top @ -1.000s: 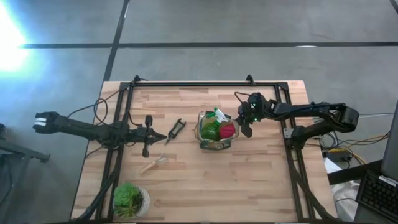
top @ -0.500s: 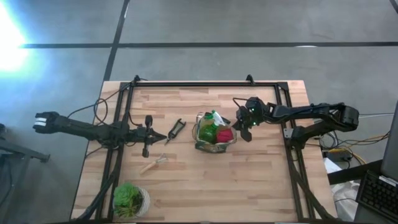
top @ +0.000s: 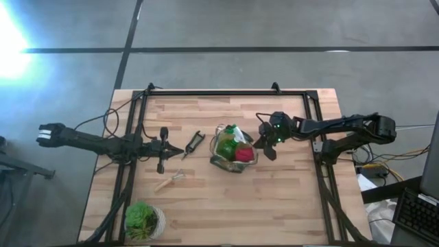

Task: Pick & Place Garden tools in Gardening bag
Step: Adjust the gardening bag

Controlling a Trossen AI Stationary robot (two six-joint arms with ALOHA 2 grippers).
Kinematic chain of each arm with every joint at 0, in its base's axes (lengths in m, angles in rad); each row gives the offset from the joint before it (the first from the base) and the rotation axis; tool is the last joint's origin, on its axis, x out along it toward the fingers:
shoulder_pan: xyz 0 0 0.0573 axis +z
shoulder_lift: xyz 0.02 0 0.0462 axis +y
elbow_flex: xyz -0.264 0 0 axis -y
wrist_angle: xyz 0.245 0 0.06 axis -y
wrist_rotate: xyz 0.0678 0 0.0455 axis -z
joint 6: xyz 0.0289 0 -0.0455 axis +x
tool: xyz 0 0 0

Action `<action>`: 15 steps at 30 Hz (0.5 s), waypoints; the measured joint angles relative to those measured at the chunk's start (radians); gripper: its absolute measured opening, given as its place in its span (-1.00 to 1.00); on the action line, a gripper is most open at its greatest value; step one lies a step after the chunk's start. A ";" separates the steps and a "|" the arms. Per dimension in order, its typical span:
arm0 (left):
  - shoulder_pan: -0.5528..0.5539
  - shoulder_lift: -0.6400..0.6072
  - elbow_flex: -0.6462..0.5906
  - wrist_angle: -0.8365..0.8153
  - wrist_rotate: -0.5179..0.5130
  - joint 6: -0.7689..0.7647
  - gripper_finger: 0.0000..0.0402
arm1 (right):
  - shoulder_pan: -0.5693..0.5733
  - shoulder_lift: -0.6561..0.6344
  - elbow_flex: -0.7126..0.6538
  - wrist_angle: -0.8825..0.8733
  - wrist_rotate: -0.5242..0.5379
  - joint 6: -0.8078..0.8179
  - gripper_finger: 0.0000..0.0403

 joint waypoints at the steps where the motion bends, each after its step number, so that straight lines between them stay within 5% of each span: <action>1: 0.000 0.000 0.000 0.000 0.000 0.000 -0.96 | 0.009 0.000 0.000 0.005 0.000 0.004 -0.96; 15: 0.000 0.000 0.000 0.000 -0.002 0.000 -0.96 | -0.023 -0.001 0.000 -0.163 0.106 -0.079 -0.96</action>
